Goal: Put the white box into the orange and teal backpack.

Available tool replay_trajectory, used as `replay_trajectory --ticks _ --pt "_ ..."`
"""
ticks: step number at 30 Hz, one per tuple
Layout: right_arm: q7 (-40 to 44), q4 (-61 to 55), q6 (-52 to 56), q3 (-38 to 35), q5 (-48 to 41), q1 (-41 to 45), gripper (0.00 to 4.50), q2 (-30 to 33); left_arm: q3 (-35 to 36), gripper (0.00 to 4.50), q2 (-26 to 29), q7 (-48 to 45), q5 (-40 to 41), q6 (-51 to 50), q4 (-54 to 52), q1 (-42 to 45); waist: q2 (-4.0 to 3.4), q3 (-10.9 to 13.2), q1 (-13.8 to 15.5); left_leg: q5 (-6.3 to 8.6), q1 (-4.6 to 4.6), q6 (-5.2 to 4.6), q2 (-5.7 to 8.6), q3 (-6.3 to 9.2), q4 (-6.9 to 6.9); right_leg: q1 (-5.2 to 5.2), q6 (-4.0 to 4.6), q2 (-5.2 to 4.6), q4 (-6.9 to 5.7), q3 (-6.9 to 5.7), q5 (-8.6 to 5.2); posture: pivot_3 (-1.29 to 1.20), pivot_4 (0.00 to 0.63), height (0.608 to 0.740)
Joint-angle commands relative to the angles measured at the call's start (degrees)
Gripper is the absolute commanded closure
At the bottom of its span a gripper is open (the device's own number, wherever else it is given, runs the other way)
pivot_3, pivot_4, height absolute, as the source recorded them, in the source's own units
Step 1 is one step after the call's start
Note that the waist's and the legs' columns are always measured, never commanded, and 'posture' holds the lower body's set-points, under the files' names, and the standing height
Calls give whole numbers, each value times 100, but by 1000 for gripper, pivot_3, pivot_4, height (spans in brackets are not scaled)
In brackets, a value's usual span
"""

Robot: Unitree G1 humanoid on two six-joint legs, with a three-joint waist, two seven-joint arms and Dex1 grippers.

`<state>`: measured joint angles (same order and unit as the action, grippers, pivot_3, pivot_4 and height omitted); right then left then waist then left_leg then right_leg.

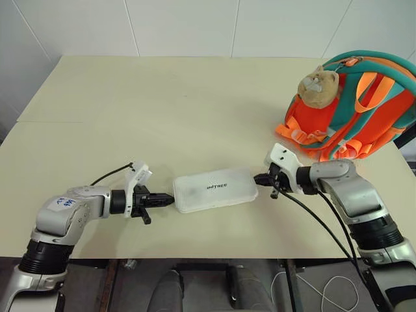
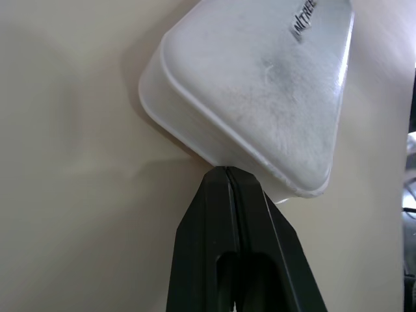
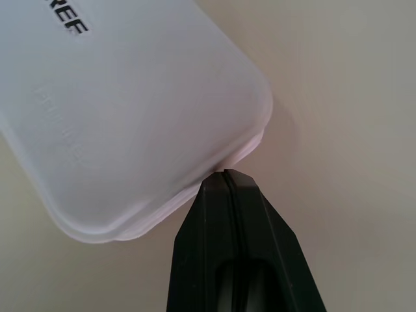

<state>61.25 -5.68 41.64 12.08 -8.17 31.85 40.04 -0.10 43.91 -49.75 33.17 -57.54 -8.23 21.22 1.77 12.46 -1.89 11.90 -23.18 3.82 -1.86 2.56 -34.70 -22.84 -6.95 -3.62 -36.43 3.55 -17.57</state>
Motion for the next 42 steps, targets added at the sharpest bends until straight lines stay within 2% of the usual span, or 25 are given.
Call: replay_trajectory --ticks 1,20,33,36,42 --pt "362 -648 79 155 -411 -72 4500 11 -181 4490 61 -356 -11 255 -94 234 0 0 11 0 -1 0 0 0 0 0 0 0 2 0 0 0 150 740" --pt "244 -888 61 68 -263 -344 4500 491 -244 4490 446 -744 -219 169 43 277 0 0 21 5 -11 -6 0 -1 18 0 -1 -2 40 -1 1 0 150 740" --pt "104 -681 -170 -331 -185 -415 4500 1228 -101 4490 950 -895 -278 105 22 368 0 0 24 6 -12 -6 0 -2 20 0 14 -3 43 -1 -7 0 150 740" --pt "89 -705 -103 -505 -257 -484 3911 1431 202 3878 967 -916 -94 31 291 569 0 0 24 6 -11 -7 0 -2 23 0 15 -3 44 -1 -8 0 150 740" --pt "115 -958 73 -617 -411 -605 1834 1562 385 2009 1038 -1064 189 -458 681 1027 0 0 12 6 -11 -7 0 -6 19 0 12 -3 44 0 -7 0 150 740"
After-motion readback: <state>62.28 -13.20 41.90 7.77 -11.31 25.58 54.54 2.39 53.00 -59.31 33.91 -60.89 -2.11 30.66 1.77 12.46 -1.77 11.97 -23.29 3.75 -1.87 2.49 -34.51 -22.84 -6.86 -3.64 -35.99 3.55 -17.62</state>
